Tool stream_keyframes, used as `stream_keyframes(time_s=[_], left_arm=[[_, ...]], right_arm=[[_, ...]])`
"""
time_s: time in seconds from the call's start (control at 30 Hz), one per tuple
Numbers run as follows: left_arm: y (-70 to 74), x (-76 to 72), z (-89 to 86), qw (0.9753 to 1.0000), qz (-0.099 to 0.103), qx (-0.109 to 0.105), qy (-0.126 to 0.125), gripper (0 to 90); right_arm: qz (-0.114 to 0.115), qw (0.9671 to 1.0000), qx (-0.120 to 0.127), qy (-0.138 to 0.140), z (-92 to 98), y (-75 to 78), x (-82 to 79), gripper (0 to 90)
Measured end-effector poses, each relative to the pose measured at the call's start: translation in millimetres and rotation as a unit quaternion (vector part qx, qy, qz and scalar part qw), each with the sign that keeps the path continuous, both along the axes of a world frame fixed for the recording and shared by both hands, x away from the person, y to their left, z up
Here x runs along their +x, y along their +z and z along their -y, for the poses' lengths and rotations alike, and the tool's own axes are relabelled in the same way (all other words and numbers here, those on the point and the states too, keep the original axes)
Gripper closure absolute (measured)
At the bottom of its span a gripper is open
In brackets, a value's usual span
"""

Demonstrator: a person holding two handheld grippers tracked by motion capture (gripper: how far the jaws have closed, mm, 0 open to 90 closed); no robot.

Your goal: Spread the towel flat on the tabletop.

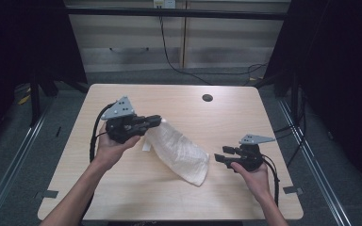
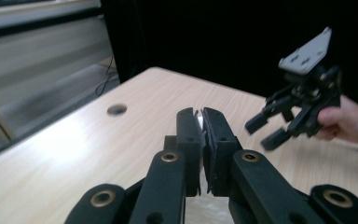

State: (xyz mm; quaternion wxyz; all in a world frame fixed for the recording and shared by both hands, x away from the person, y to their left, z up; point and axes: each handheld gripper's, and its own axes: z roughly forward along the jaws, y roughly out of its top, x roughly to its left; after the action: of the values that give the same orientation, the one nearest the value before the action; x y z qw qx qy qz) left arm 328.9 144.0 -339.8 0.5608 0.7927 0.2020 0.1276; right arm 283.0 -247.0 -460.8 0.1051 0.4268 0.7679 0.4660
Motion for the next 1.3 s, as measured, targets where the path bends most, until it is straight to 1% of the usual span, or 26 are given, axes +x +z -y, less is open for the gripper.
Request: stream_keyframes(time_s=[0.07, 0.13, 0.2, 0.27, 0.3, 0.33, 0.37, 0.4, 0.43, 0.47, 0.5, 0.53, 0.57, 0.6, 0.63, 0.67, 0.73, 0.77, 0.87, 0.93, 1.0, 1.03, 1.1, 1.13, 1.23, 1.3], left_arm=[[-15.4, 3.5, -11.9, 0.9998, -0.013, 0.009, 0.015, 86.1], [-30.8, 8.3, -24.1, 0.9991, -0.031, 0.012, 0.028, 86.1], [-44.3, 12.3, -35.1, 0.9978, -0.045, 0.016, 0.046, 86.1], [-55.6, 15.2, -43.9, 0.9964, -0.054, 0.023, 0.061, 86.0], [-60.7, 16.7, -47.8, 0.9957, -0.061, 0.024, 0.065, 86.0], [-65.5, 17.9, -51.4, 0.9951, -0.066, 0.024, 0.069, 85.9], [-70.0, 18.7, -54.6, 0.9946, -0.07, 0.025, 0.072, 85.9], [-74.5, 19.1, -56.8, 0.994, -0.077, 0.02, 0.075, 86.0], [-82.5, 19.3, -60.7, 0.9931, -0.085, 0.015, 0.079, 85.9], [-82.5, 19.3, -60.7, 0.9931, -0.085, 0.015, 0.079, 85.7], [-86.1, 19.7, -62.2, 0.9928, -0.087, 0.015, 0.082, 85.7], [-89.2, 20.5, -62.6, 0.9922, -0.091, 0.019, 0.083, 85.6], [-91.5, 21.4, -62.6, 0.9918, -0.092, 0.024, 0.085, 85.6], [-95.2, 23.4, -64.5, 0.9912, -0.098, 0.02, 0.087, 85.5], [-95.2, 23.4, -64.5, 0.9912, -0.098, 0.02, 0.087, 85.5], [-96.8, 24.3, -65.6, 0.9907, -0.101, 0.019, 0.089, 85.5], [-100.7, 25.4, -67.1, 0.9898, -0.106, 0.022, 0.092, 85.4], [-102.8, 26.2, -68.1, 0.9896, -0.107, 0.024, 0.093, 85.4], [-108.8, 27.7, -68.0, 0.9885, -0.114, 0.028, 0.094, 85.2], [-111.8, 28.6, -67.0, 0.9882, -0.117, 0.035, 0.093, 85.1], [-114.9, 28.9, -64.8, 0.9878, -0.12, 0.039, 0.091, 84.9], [-116.3, 29.1, -63.7, 0.9877, -0.121, 0.042, 0.09, 84.9], [-118.4, 29.3, -62.7, 0.9874, -0.122, 0.044, 0.091, 84.7], [-119.1, 29.5, -62.9, 0.9874, -0.122, 0.046, 0.09, 84.7], [-119.5, 29.8, -65.2, 0.987, -0.123, 0.046, 0.093, 83.9], [-118.7, 30.1, -67.3, 0.9867, -0.124, 0.042, 0.097, 83.8]], right_arm=[[0.0, 1.0, -0.002, 0.003, -1.1, -0.6, 0.3, 46.2], [-0.003, 1.0, -0.005, 0.004, -3.5, -1.4, 1.3, 46.8], [-0.006, 0.9999, -0.007, 0.007, -6.2, -2.3, 3.3, 47.7], [-0.007, 0.9998, -0.012, 0.011, -8.6, -3.8, 6.7, 49.1], [-0.011, 0.9998, -0.013, 0.009, -10.6, -4.3, 8.3, 49.7], [-0.013, 0.9997, -0.013, 0.015, -14.6, -5.6, 13.1, 51.3], [-0.013, 0.9997, -0.013, 0.015, -14.6, -5.6, 13.1, 51.3], [-0.015, 0.9996, -0.016, 0.017, -17.3, -5.8, 15.7, 51.9], [-0.018, 0.9993, -0.021, 0.026, -23.0, -6.4, 22.8, 54.4], [-0.018, 0.9993, -0.021, 0.026, -23.0, -6.4, 22.8, 54.4], [-0.021, 0.9993, -0.017, 0.027, -26.5, -7.0, 26.8, 54.8], [-0.029, 0.9988, -0.019, 0.034, -33.5, -9.1, 36.5, 56.4], [-0.034, 0.9986, -0.013, 0.038, -36.8, -10.6, 41.9, 56.6], [-0.037, 0.9985, -0.005, 0.041, -39.7, -12.4, 46.9, 58.0], [-0.037, 0.9985, -0.005, 0.041, -39.7, -12.4, 46.9, 58.0], [-0.037, 0.9984, -0.005, 0.043, -42.8, -14.4, 51.5, 60.3], [-0.04, 0.9981, -0.014, 0.046, -48.9, -19.5, 59.2, 63.5], [-0.047, 0.9977, -0.018, 0.045, -52.4, -27.3, 65.4, 64.8], [-0.065, 0.9966, -0.027, 0.043, -54.2, -39.5, 71.7, 61.5], [-0.067, 0.9963, -0.032, 0.042, -53.8, -42.5, 73.3, 60.1], [-0.076, 0.9961, -0.02, 0.042, -52.1, -45.7, 75.7, 57.6], [-0.077, 0.9961, -0.016, 0.042, -52.1, -45.8, 76.1, 58.2], [-0.077, 0.9961, -0.021, 0.039, -52.9, -44.2, 75.8, 63.3], [-0.081, 0.9956, -0.017, 0.042, -52.5, -44.1, 76.1, 66.3], [-0.083, 0.9954, -0.014, 0.047, -51.6, -44.9, 76.2, 76.4], [-0.078, 0.9958, -0.013, 0.046, -51.2, -44.3, 75.8, 82.7]])
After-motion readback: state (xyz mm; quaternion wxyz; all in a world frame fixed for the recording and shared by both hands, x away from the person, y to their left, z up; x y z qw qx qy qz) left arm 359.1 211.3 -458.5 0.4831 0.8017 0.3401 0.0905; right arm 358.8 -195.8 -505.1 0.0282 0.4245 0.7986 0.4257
